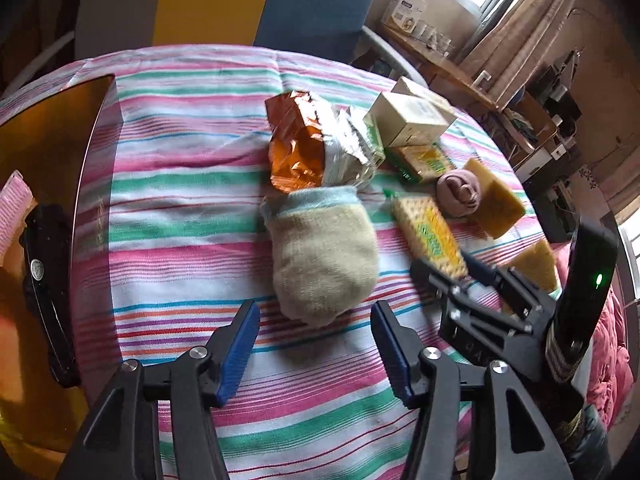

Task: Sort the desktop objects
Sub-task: 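Lower left tool over cream knit pouch while right tool approaches WEIDAN cracker pack, then close left tool on cream knit pouch while right tool grasps WEIDAN cracker pack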

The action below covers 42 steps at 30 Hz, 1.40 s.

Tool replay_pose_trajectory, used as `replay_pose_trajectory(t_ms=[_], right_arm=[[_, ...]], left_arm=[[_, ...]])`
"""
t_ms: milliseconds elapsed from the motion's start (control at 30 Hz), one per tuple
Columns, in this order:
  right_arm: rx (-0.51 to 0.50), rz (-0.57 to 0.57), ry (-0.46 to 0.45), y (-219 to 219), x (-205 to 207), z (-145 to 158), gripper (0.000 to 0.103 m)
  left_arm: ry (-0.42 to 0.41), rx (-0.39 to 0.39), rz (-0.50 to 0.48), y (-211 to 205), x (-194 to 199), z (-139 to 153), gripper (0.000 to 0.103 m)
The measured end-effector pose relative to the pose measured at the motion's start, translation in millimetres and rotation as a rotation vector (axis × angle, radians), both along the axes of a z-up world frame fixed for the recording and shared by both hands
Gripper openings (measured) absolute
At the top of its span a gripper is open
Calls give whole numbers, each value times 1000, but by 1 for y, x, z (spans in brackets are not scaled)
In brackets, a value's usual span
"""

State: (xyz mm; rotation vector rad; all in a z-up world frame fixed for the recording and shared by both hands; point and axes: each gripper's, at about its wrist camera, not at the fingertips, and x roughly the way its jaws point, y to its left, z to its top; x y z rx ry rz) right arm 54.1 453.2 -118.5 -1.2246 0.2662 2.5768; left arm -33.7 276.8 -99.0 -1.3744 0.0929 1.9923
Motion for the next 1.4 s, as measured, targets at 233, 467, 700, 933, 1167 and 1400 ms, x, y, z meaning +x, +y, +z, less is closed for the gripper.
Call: replay_pose_trajectory(t_ms=[233, 467, 700, 933, 1167, 1400], right_arm=[[-44, 72, 14, -7, 13, -3, 83], [-31, 125, 14, -18, 8, -8, 103], [-25, 119, 42, -20, 12, -9, 103], [-12, 115, 47, -20, 12, -10, 103], [-112, 81, 86, -5, 15, -3, 103], [-57, 5, 41, -3, -1, 0, 82]], left_arm=[[38, -12, -3, 12, -13, 11, 68], [57, -47, -1, 25, -22, 7, 68], [71, -99, -20, 48, -28, -3, 68], [27, -80, -21, 50, -44, -21, 68], [35, -35, -27, 33, -32, -20, 63], [47, -40, -37, 9, -9, -18, 63]])
